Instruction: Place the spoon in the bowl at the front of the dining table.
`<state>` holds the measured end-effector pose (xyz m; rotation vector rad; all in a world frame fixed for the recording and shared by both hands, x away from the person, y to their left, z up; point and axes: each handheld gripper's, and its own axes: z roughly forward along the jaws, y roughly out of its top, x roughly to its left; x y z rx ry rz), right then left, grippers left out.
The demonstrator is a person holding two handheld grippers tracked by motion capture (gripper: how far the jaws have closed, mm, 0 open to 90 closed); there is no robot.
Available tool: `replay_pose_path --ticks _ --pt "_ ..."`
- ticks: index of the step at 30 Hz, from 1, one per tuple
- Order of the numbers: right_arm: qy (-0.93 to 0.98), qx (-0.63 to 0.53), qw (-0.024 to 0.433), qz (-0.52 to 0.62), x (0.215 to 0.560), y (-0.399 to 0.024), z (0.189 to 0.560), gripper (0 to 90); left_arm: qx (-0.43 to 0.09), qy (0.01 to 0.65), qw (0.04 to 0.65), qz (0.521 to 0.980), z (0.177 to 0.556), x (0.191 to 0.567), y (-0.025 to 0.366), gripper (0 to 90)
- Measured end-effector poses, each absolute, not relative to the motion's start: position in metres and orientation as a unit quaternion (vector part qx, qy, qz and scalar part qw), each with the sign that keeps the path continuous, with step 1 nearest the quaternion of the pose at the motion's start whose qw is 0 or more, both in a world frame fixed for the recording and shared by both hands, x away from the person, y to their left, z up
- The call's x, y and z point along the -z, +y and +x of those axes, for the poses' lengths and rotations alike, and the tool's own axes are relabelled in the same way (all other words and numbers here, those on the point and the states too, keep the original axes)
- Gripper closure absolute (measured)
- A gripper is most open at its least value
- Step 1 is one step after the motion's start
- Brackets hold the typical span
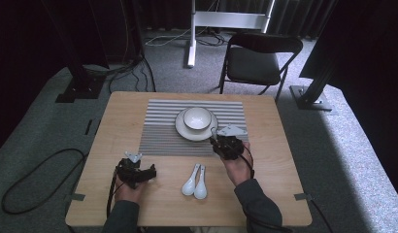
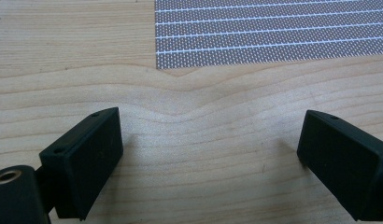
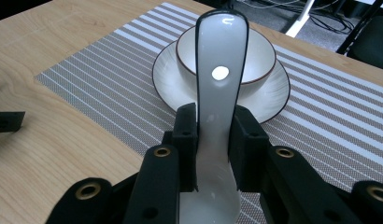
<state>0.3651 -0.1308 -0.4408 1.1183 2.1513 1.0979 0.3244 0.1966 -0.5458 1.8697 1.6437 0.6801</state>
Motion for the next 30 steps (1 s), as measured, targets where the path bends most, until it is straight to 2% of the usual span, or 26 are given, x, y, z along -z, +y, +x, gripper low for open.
replay_pose_path --ticks 30 --pt "0.776 -0.413 0.235 0.414 0.423 -0.133 0.387 74.3 -0.254 0.612 0.276 0.696 0.324 0.546 0.197 7.2"
